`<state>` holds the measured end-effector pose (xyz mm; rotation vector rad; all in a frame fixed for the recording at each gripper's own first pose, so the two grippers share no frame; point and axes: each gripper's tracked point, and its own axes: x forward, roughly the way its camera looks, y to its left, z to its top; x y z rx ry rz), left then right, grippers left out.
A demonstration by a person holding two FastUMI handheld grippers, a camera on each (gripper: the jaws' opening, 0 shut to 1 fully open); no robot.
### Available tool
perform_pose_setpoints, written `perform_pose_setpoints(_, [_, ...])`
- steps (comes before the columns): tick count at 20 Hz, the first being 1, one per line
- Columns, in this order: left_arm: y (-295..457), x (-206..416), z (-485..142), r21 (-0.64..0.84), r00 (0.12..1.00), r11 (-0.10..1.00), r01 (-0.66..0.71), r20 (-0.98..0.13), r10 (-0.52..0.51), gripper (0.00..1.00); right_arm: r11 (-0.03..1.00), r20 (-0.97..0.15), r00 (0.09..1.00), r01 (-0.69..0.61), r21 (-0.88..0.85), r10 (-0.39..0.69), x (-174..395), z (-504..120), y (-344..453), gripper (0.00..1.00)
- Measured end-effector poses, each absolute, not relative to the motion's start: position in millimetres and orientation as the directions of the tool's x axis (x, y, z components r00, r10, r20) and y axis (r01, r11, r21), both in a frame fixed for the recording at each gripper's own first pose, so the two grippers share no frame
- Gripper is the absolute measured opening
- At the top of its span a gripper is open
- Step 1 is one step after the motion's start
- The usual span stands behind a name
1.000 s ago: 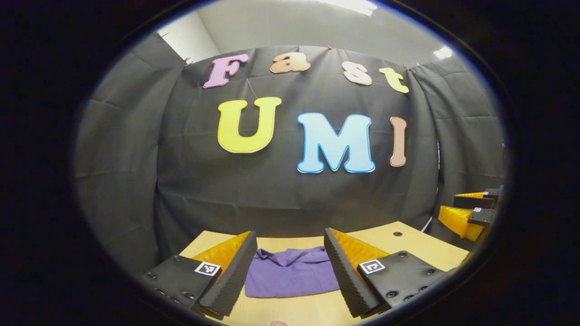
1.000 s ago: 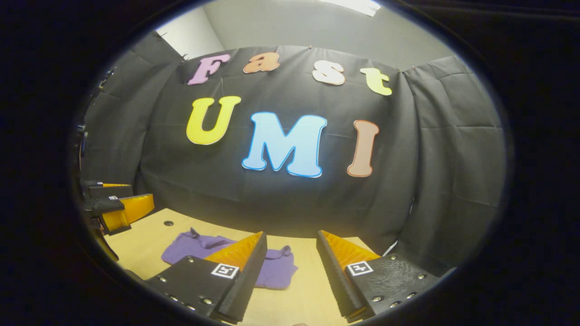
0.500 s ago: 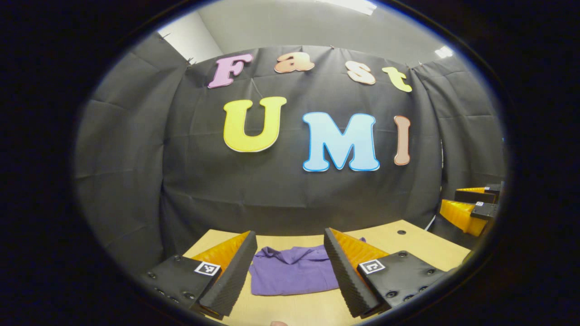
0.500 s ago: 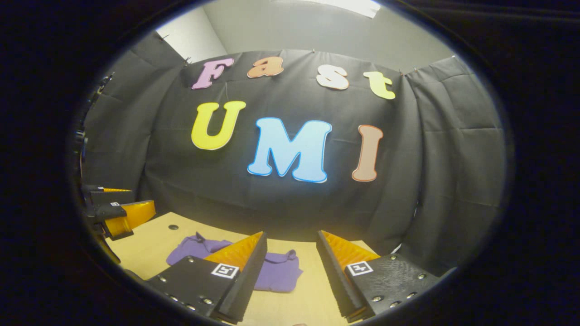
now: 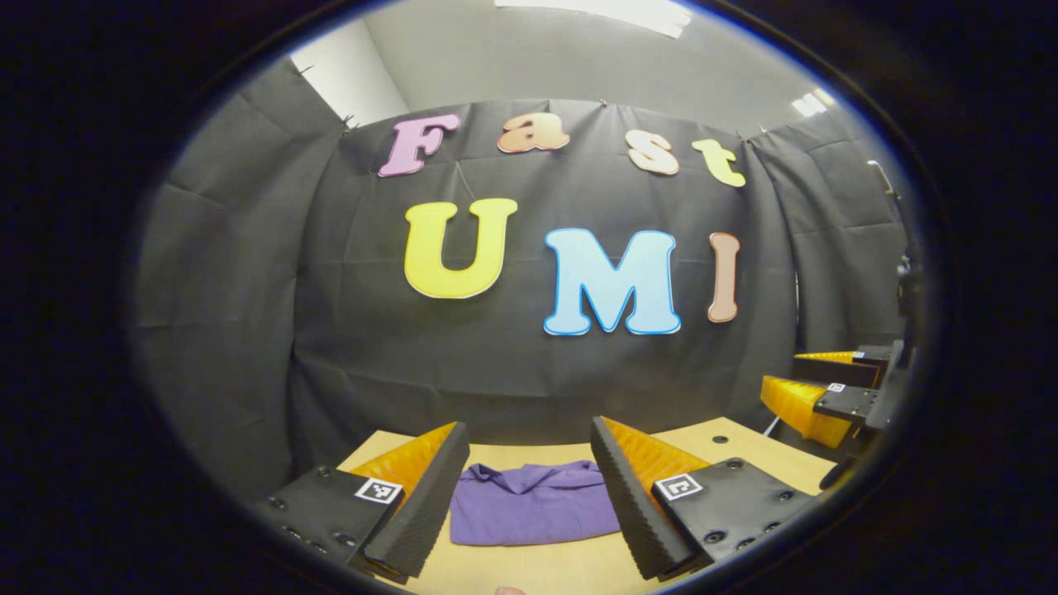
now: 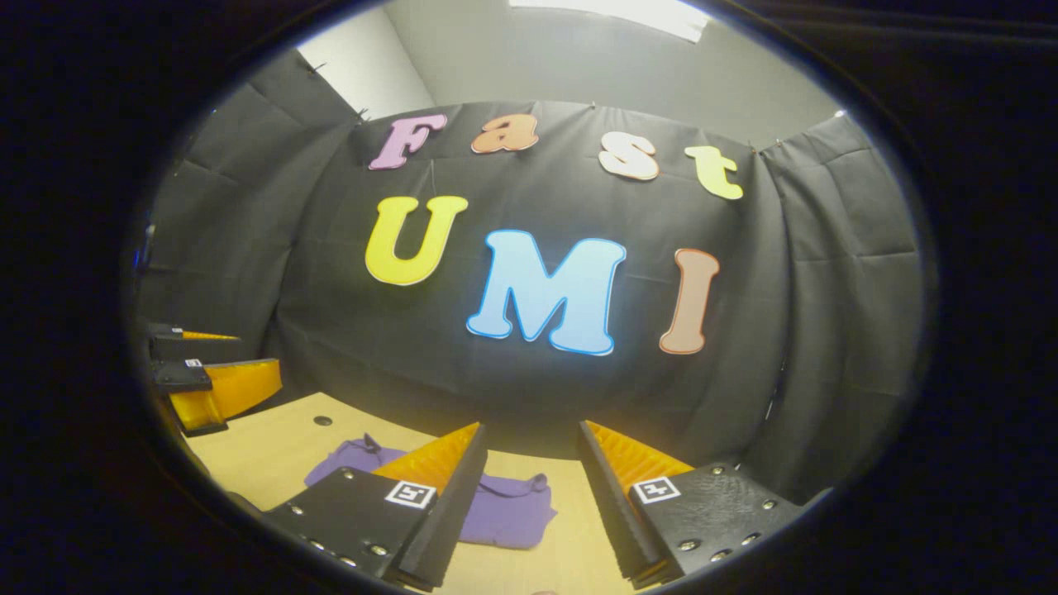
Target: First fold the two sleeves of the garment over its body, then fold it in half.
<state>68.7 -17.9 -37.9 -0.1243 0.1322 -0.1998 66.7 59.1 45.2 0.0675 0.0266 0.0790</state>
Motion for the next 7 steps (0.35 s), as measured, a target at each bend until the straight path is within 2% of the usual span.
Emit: perform_pose_setpoints(7, [-6, 61, -31, -0.144, 0.98, 0.979, 0.145, -0.116, -0.163, 0.94, 0.989, -0.014, 0.993, -0.114, 0.09, 0.116, 68, 47, 67, 0.72])
